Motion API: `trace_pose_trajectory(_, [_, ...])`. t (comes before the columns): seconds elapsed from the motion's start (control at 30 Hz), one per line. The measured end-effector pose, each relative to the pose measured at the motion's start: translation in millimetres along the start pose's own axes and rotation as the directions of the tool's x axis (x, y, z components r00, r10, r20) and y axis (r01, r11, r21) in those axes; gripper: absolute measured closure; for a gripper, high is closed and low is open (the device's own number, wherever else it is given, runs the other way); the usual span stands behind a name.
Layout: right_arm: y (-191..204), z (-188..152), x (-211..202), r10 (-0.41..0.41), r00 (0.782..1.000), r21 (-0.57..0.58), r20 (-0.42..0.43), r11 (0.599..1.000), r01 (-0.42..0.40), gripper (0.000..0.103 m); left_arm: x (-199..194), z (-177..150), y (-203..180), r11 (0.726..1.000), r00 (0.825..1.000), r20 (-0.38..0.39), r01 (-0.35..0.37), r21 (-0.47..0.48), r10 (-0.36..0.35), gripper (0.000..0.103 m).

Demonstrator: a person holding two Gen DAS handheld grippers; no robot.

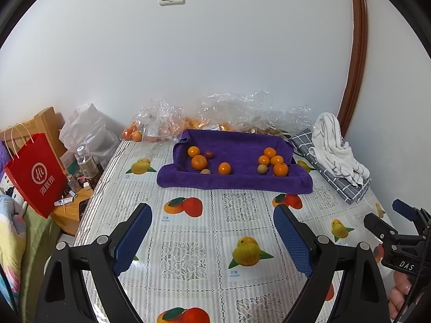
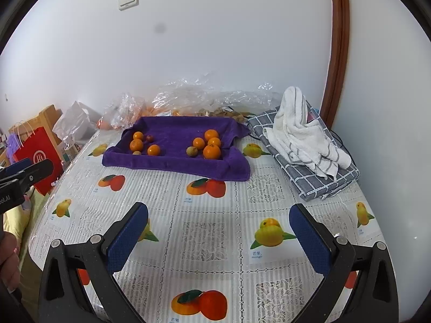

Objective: Organize fruits

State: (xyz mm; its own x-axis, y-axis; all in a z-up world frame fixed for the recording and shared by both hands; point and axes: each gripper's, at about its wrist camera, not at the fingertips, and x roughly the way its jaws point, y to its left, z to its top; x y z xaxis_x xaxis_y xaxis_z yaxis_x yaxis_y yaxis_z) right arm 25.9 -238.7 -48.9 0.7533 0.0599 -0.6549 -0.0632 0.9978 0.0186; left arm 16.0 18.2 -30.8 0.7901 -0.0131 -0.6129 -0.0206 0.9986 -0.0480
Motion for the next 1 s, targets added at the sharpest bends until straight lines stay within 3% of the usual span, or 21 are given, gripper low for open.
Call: trace_pose_trajectory(1.0, [-3, -1, -16, -0.007, 0.999, -0.002, 0.033, 1.0, 0.007, 0.0, -8, -3, -13, 1.0, 1.0, 0.006, 0.009, 0.012, -0.009, 0.011])
